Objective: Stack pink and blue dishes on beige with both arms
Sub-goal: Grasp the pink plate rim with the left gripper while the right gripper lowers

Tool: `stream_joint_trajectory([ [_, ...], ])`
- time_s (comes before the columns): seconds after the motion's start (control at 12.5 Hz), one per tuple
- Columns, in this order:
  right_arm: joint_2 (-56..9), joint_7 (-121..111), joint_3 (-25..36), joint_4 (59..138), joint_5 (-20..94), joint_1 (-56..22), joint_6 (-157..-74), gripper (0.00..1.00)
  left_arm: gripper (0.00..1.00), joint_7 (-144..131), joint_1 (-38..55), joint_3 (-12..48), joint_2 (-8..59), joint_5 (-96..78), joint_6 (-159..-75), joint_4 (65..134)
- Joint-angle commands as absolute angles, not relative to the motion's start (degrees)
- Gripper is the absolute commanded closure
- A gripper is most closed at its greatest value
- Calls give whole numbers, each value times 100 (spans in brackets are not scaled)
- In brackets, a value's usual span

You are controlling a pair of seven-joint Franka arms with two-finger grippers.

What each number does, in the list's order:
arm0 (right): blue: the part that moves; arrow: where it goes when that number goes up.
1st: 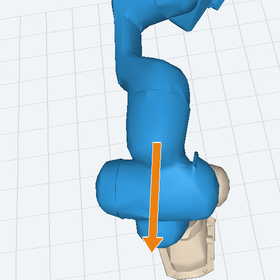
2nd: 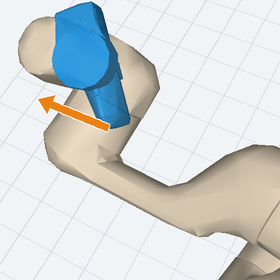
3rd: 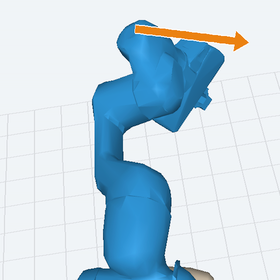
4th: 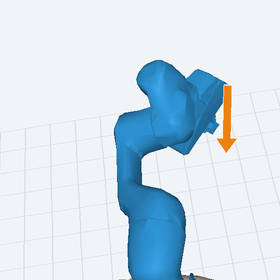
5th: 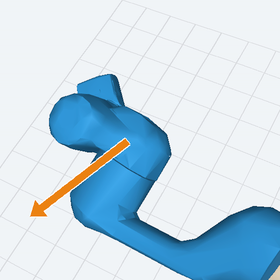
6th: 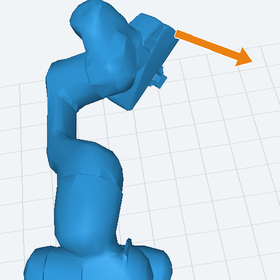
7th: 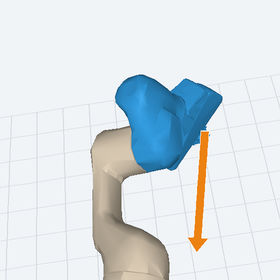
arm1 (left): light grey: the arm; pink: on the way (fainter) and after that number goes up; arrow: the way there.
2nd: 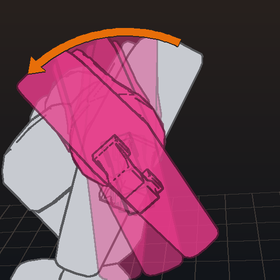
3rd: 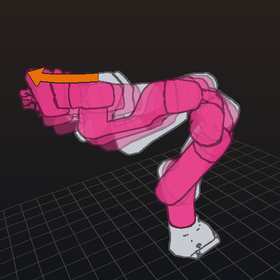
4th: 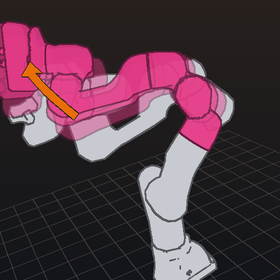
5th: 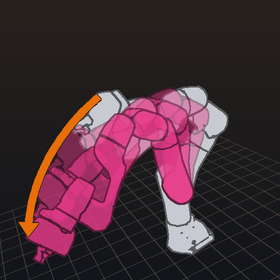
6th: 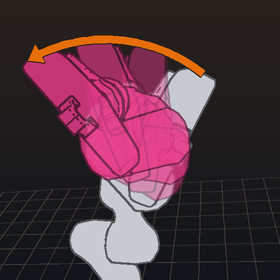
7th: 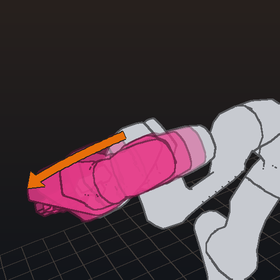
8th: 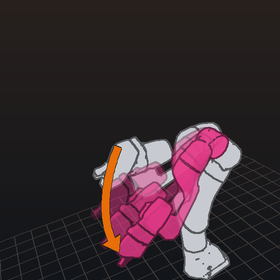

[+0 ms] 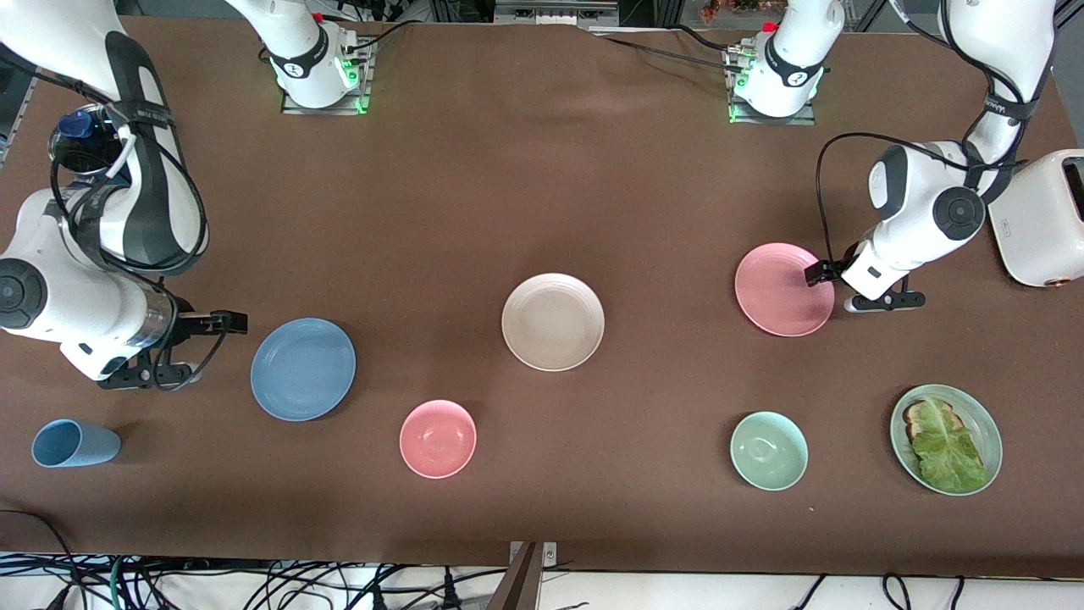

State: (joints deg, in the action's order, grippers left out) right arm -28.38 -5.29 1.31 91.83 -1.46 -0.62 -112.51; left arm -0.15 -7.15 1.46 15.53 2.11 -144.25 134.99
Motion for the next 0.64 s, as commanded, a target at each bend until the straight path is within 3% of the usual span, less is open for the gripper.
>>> stream_joint_trajectory([
  [0.0, -2873, -615, 79, 9535, -185, 26, -11871, 0, 3, 360, -905, 167, 1704, 308, -14625, 13544],
  [0.32, -3076, -615, 79, 9975, -167, 61, -12821, 0, 30, 387, -914, 167, 1933, 308, -14625, 13474],
  [0.4, -3154, -615, 79, 10002, -167, 62, -12980, 0, 46, 387, -914, 167, 1977, 299, -14634, 13421],
  [0.56, -3321, -615, 79, 10002, -176, 131, -13182, 0, 97, 325, -905, 167, 1986, 290, -14616, 13386],
])
